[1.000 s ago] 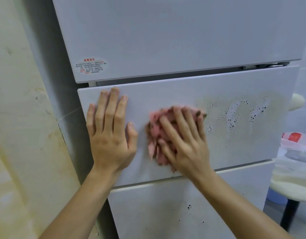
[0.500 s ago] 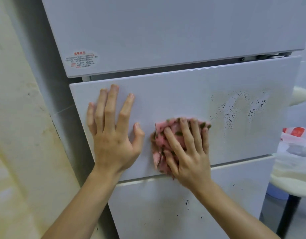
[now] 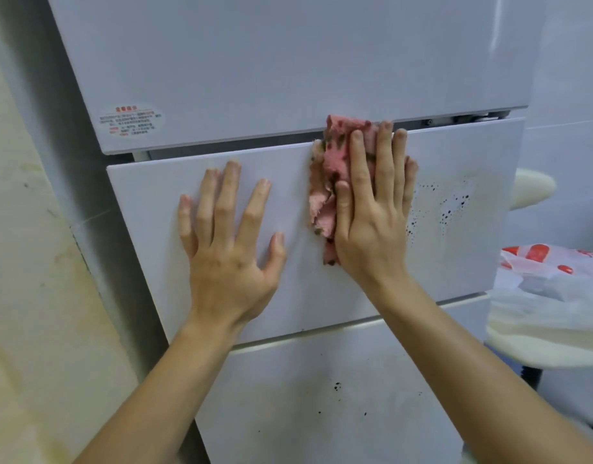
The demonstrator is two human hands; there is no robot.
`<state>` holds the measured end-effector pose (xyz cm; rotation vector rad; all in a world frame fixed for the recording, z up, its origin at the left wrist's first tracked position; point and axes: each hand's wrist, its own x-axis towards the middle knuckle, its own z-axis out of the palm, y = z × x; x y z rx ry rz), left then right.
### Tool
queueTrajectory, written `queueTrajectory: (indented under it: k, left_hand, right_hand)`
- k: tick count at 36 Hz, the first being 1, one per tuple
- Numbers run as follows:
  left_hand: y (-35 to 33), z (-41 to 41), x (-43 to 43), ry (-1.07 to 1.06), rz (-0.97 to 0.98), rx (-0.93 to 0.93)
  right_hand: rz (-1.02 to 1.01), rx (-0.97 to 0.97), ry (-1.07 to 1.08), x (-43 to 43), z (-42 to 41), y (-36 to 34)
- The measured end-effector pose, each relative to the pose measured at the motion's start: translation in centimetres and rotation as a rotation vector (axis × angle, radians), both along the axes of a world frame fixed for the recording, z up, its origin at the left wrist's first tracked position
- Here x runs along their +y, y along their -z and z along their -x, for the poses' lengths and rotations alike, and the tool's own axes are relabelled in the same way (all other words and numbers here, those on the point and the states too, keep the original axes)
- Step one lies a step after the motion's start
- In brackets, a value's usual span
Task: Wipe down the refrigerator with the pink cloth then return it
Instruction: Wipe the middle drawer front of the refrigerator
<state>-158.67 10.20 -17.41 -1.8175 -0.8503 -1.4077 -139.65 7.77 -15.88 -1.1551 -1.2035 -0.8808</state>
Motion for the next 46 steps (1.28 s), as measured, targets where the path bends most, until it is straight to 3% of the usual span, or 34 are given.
queueTrajectory:
  k: [12,16,25,38,46]
  left_hand:
    - [0.7,-0.6,0.7,-0.028,-0.057,-0.007]
    - [0.7,-1.0,0.6,-0.01,-0.055,-0.025]
    - [0.1,-2.1,0.5,-0.023,-0.064,0.009]
    - [0.8,-4.1,0.2,0.01,-0.071,0.042]
    - [0.8,-4.5,0.1,-0.002,-0.087,0.029]
  right_hand:
    - [0.093,-0.176,0.011,-0.8,-1.9,12.0]
    - [0.07,-0.181,0.014,-0.5,-2.8,10.2]
    - [-0.109,0.078,0.014,0.6,-4.0,-1.4]
    - [0.087,-0.057,0.05,-0.8,-6.2,13.5]
    - [0.034,0.012,0.056,-0.3,-7.0,8.0]
